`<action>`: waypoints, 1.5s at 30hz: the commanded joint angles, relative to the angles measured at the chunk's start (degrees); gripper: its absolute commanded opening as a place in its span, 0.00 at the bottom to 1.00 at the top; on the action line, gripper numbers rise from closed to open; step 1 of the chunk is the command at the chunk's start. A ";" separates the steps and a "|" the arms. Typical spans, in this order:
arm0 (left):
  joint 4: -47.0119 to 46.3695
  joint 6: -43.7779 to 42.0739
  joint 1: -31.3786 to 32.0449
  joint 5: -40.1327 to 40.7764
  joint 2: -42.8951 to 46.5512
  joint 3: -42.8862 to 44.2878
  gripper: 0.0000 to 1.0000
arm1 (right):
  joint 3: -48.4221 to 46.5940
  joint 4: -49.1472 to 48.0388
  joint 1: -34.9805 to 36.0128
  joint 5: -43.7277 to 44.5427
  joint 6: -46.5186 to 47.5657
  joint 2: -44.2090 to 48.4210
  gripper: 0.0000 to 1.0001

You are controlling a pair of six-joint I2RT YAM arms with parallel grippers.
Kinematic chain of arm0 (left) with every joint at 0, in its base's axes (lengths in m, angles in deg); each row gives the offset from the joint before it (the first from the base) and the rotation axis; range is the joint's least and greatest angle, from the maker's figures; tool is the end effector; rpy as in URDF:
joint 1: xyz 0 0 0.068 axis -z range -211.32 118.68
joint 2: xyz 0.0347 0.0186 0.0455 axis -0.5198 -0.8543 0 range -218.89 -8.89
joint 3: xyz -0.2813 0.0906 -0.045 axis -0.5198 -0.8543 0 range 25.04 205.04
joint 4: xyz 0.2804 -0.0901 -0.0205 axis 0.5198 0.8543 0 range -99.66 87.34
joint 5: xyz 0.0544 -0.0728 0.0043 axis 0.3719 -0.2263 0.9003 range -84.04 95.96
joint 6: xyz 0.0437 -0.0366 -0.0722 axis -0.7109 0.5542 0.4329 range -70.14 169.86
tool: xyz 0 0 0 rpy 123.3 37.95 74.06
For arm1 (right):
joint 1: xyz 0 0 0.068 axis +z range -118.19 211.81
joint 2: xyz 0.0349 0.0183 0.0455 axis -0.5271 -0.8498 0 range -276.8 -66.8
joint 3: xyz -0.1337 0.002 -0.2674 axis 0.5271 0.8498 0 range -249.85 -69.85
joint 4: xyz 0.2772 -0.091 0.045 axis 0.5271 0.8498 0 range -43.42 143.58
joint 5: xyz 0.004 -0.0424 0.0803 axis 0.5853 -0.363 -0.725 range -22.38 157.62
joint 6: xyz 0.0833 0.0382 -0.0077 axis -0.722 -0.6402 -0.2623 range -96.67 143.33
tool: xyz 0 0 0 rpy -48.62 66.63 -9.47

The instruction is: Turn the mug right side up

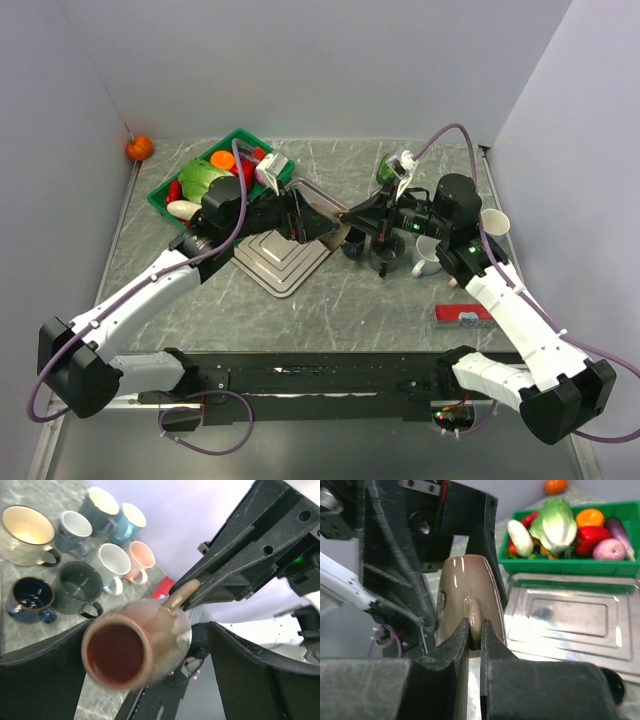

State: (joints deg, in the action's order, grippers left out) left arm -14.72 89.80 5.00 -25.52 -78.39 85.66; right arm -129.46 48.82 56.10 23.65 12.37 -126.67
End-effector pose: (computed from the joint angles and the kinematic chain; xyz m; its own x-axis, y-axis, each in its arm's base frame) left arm 0.2556 -0.2414 0.3924 -0.6349 -0.2128 -0.7427 0.6747 0.3155 -0.6672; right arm 0.2392 0.1709 0.4181 -0.2156 0.0528 -0.9751 -0.9038 0.3673 0.2197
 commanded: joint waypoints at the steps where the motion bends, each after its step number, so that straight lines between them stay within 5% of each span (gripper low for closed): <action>1: 3.90 -3.47 0.51 7.65 4.36 0.73 0.96 | -6.47 10.22 0.14 3.88 8.21 -0.33 0.00; 8: 9.89 -4.09 0.51 31.09 11.65 -3.05 0.96 | -14.72 30.87 3.21 13.54 18.77 -1.03 0.00; 16: 16.22 -1.01 0.51 47.56 17.55 -6.48 0.96 | -24.84 51.18 12.96 35.40 24.14 -11.48 0.00; 24: 18.86 -3.20 0.51 50.47 21.24 -5.34 0.96 | -33.64 70.43 20.87 47.47 33.89 -25.80 0.00; 45: 19.92 -6.81 0.51 50.74 25.90 -5.42 0.96 | -31.79 76.95 22.38 46.25 32.58 -44.27 0.00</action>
State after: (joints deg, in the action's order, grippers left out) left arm 7.03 83.64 5.48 26.37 -53.17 80.07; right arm -161.77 121.80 77.92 68.79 45.26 -170.28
